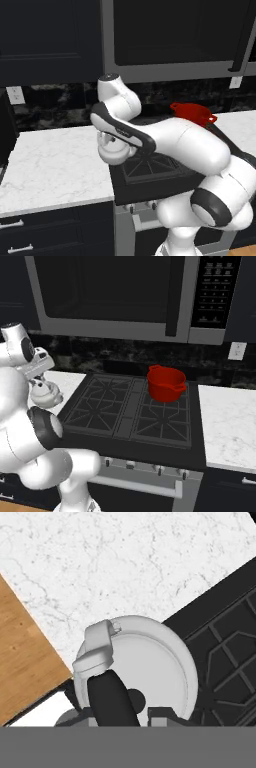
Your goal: Pick the kettle from the counter and place it on a stove burner. Then turn the burner on.
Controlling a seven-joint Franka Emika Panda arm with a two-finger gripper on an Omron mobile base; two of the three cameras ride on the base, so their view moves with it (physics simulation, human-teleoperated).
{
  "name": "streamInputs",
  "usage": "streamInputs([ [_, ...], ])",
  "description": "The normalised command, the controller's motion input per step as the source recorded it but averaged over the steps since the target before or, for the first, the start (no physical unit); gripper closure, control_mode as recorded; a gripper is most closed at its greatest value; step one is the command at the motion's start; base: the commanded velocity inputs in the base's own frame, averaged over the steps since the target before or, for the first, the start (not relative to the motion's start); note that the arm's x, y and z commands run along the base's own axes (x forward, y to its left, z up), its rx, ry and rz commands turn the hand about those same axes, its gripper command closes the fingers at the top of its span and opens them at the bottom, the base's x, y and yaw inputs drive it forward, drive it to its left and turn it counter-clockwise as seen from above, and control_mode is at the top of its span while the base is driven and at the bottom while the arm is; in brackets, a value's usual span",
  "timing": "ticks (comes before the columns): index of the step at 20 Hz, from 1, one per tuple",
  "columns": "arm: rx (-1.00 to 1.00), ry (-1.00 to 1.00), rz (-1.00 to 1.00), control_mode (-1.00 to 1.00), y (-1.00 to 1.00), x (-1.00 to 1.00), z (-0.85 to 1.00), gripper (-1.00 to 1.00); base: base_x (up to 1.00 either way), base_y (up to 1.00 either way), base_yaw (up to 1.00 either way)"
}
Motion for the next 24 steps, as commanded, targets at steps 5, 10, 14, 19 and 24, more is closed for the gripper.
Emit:
streamInputs([
  [5,0.13,-0.01,0.06,-1.00,-1.00,0.00,0.06,1.00,0.00,0.00,0.00],
  [10,0.07,0.00,0.00,-1.00,-1.00,0.00,0.22,1.00,0.00,0.00,0.00],
  [14,0.00,0.05,0.00,-1.00,-1.00,0.00,0.26,1.00,0.00,0.00,0.00],
  [19,0.00,0.05,0.00,-1.00,-1.00,0.00,0.19,1.00,0.00,0.00,0.00],
  [24,-0.01,0.05,0.00,-1.00,-0.98,0.10,0.00,1.00,0.00,0.00,0.00],
])
